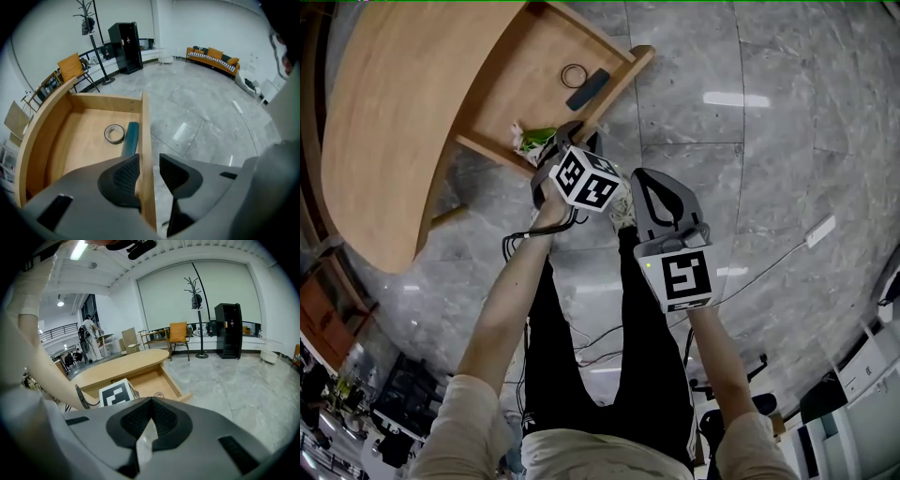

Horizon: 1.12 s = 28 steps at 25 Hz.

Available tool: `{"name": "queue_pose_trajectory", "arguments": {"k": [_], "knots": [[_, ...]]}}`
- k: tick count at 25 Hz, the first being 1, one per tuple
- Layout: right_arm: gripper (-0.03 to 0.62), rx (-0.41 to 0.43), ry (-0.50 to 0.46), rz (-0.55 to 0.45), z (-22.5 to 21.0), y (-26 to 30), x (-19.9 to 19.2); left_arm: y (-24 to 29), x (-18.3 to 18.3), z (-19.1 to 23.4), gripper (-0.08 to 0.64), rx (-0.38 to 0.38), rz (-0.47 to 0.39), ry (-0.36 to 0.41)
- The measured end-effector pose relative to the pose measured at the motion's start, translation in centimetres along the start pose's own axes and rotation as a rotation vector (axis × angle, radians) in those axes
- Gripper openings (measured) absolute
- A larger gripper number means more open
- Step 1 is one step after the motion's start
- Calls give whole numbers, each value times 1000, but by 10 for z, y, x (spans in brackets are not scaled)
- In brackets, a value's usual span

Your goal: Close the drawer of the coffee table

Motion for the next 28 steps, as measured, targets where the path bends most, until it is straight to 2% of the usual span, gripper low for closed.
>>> {"name": "queue_pose_trajectory", "arguments": {"k": [7, 19, 22, 28], "knots": [[6, 12, 14, 16, 0, 6, -4, 11, -2, 2, 86, 21, 37, 42], [6, 27, -12, 30, 4, 6, -2, 8, 2, 5, 74, 8, 66, -31], [6, 29, -29, 34, 6, 1, -2, -3, 2, 6, 72, 4, 64, -30], [6, -13, -3, 35, 6, -11, 11, -40, 15, 12, 71, 3, 25, -63]]}}
Point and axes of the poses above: the fingertips, and each gripper's own axes: y forward along the fingers, z to its left, x out of its top, the point moved 1 cm from there along -y, backward along the fingers, and after that the axes turned 2 degrees about -z, right-handed, at the moved point
